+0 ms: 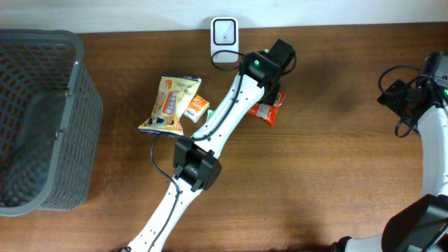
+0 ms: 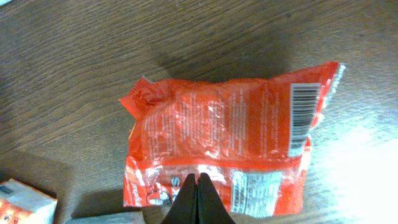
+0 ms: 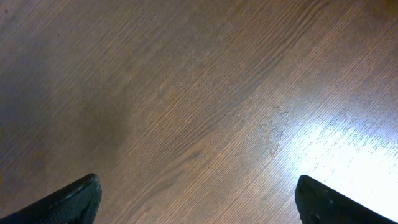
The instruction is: Scan the item barcode
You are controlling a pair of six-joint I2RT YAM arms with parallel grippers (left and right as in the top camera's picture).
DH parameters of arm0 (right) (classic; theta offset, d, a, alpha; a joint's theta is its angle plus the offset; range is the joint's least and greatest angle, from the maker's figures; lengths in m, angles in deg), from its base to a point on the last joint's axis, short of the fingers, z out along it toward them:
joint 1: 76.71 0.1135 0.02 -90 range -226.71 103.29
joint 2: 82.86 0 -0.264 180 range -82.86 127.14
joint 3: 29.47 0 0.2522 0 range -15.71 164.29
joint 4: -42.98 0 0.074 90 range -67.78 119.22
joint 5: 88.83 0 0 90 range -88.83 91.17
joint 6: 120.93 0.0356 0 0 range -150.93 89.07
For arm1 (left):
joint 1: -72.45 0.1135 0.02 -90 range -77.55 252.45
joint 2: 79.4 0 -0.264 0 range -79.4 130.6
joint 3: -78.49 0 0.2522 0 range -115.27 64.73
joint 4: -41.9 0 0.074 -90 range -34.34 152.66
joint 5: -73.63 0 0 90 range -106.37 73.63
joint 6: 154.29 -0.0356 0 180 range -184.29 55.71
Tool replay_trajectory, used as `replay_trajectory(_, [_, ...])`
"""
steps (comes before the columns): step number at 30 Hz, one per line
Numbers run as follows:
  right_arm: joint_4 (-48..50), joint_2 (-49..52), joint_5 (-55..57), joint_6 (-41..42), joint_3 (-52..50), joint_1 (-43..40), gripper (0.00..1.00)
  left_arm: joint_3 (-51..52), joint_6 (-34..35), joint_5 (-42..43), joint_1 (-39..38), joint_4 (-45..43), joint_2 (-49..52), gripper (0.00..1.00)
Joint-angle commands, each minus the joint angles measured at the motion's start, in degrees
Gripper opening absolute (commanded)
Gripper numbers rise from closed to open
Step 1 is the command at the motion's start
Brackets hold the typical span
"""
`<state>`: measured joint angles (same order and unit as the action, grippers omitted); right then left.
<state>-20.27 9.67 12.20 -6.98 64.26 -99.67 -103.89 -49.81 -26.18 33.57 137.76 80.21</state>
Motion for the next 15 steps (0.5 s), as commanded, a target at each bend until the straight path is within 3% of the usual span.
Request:
replay_trajectory(1, [0.0, -0.4, 0.1, -0.1, 0.5, -0.3, 0.98, -0.1, 1.7, -13.1, 0.7, 1.3, 7.4, 0.0])
replay_trajectory(2, [0.0, -0.4, 0.1, -0.1, 0.5, -0.3, 0.98, -0.3, 4.2, -17.2, 1.5, 2.9, 7.1, 0.0])
replay_trajectory(5, [0.0, -0.4, 0.1, -0.1, 0.5, -0.3, 0.98, -4.3, 4.2, -16.5, 3.0, 2.8, 2.8, 0.0])
replay_trajectory(9, [0.0, -0.4, 0.1, -0.1, 0.5, -0.3, 0.98, -7.4, 4.2, -8.9, 4.5, 2.9, -0.9, 0.04])
replay_trajectory(12, [0.0, -0.4, 0.1, -0.1, 0.5, -0.3, 0.98, -3.9, 4.2, 3.9, 4.5, -1.0, 2.5, 0.03])
replay_trajectory(15, [0.0, -0.4, 0.1, -0.1, 0.5, -0.3, 0.98, -3.7, 4.1, 4.4, 4.9, -8.3, 7.7, 0.11])
